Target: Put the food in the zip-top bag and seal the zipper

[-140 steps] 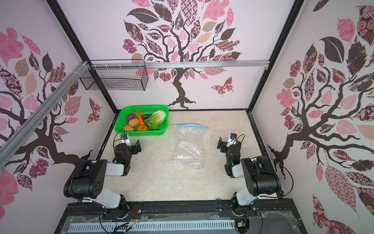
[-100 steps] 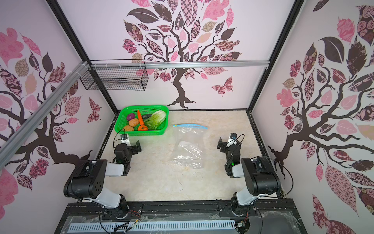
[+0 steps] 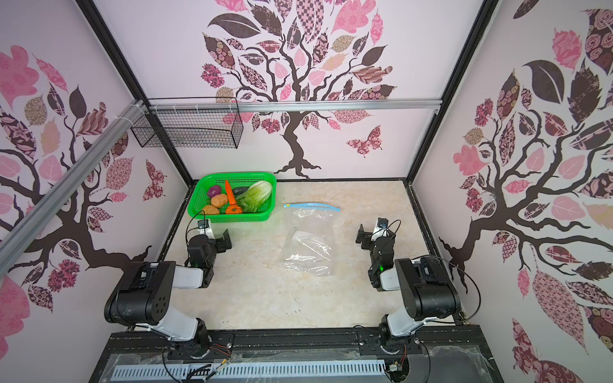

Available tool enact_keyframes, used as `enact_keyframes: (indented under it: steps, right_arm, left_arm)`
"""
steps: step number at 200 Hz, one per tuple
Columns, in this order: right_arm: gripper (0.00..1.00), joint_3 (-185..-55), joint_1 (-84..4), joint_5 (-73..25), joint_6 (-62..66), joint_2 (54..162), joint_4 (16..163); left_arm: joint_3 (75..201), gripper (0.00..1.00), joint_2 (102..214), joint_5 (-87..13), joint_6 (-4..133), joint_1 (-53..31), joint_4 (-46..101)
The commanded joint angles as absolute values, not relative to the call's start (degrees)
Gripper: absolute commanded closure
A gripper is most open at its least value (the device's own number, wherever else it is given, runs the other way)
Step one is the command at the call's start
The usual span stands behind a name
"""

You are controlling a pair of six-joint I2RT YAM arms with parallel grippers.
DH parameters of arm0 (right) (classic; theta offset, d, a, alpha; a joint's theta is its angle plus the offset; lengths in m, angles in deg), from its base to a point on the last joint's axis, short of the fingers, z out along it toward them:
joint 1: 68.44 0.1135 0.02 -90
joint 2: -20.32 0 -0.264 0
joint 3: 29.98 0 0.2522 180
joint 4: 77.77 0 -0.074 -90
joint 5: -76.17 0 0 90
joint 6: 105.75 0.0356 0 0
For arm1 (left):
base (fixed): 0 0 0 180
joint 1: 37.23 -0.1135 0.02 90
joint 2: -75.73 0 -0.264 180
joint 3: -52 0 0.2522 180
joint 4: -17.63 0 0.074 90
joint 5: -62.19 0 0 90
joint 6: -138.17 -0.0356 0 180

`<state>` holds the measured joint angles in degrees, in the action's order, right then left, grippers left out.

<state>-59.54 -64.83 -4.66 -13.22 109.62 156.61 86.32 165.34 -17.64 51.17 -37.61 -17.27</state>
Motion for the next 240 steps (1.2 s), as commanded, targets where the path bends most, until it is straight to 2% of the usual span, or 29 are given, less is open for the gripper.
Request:
enact_keyframes:
  steps: [1, 83, 121, 150, 163, 193, 209, 240]
  right_arm:
    - [0.01, -59.76, -65.02, -4.83, -13.55, 110.5, 156.41]
    - [0.0, -58.93, -65.05, -5.07, -14.02, 109.44, 158.41]
    - [0.0, -67.56, -65.05, -1.72, -12.06, 99.56, 134.99]
    - [0.0, -77.78, -65.04, 0.71, 1.3, 98.75, 117.61]
    - [0.0, -81.89, -65.04, -3.99, 3.79, 99.6, 111.66]
    - [0.01, -86.91, -65.02, -21.79, 8.97, 102.33, 106.11]
    - [0.01, -90.95, -64.69, -29.76, 9.88, 105.34, 102.94]
    - [0.0, -104.85, -63.89, -41.14, 0.3, 114.39, 90.74]
  left_arm:
    - [87.98, 0.02, 164.86, -17.35, 51.07, -37.42, -17.74]
    - [87.6, 0.01, 163.33, -17.06, 51.2, -37.47, -17.84]
    - [89.31, 0.01, 154.21, -16.15, 52.54, -37.43, -5.4]
    - [93.92, 0.01, 147.62, -15.99, 58.47, -37.26, 10.6]
    - [96.97, 0.01, 145.51, -15.13, 60.79, -36.44, 17.94]
    - [106.37, 0.01, 144.34, -10.74, 70.91, -35.12, 33.89]
    - [110.23, 0.01, 144.77, -16.51, 71.08, -35.13, 37.74]
    - [113.44, 0.01, 147.41, -28.96, 73.86, -33.9, 35.04]
